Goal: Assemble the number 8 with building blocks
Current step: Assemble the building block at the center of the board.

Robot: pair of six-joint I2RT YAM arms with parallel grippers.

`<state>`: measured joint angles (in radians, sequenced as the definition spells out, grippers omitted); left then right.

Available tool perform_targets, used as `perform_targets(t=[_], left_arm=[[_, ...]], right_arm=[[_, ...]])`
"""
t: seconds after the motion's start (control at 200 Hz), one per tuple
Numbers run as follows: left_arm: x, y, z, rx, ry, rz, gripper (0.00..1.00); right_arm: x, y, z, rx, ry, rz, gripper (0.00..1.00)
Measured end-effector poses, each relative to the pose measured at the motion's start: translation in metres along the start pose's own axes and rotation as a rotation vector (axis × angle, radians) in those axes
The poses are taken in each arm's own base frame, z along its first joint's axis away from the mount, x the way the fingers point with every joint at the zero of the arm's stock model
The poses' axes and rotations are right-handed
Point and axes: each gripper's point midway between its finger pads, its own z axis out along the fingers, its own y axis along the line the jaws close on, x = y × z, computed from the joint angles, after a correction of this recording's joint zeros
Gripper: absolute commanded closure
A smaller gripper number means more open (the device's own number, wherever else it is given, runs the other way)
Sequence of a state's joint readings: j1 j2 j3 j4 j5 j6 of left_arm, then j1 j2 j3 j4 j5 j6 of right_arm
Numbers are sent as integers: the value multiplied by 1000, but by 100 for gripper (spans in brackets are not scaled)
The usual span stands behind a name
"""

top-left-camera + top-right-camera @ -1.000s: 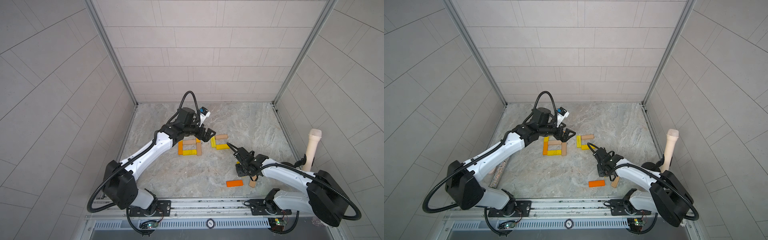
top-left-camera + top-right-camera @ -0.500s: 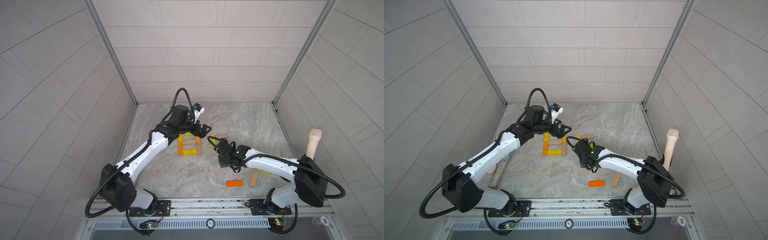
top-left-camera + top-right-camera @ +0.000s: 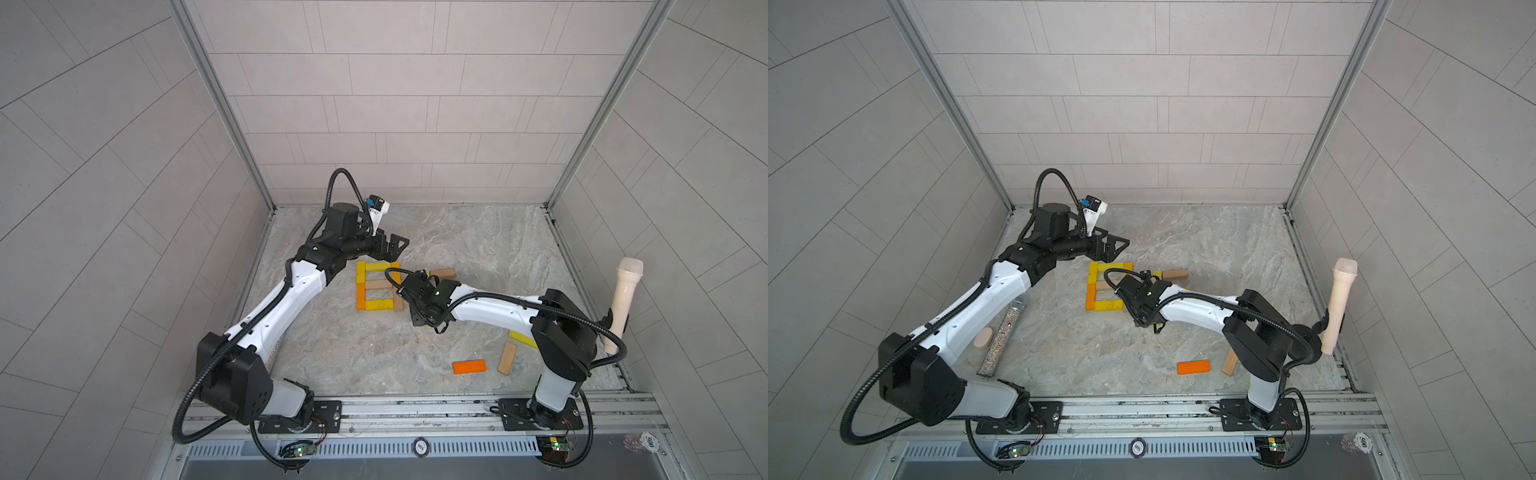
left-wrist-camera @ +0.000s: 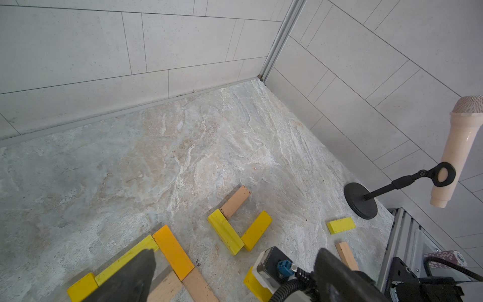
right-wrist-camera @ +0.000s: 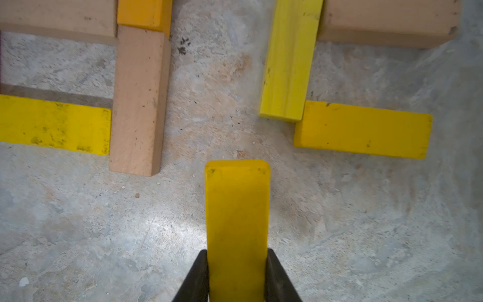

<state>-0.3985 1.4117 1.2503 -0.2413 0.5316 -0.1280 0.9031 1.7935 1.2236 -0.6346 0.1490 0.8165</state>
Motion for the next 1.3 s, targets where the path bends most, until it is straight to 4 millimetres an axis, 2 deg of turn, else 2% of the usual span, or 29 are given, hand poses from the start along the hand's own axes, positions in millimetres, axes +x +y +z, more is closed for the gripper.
perform_targets(t=[0.49, 0.846, 1.301], left_arm=[[-2, -5, 0, 28, -8, -7, 0], [-2, -6, 0, 32, -7, -8, 0], [-4, -9, 0, 48, -15, -19, 0]], right_arm=[[8, 4, 22, 1, 78, 37, 68], [7, -6, 33, 8, 116, 74, 64], [1, -16, 38, 13, 126, 109, 63]])
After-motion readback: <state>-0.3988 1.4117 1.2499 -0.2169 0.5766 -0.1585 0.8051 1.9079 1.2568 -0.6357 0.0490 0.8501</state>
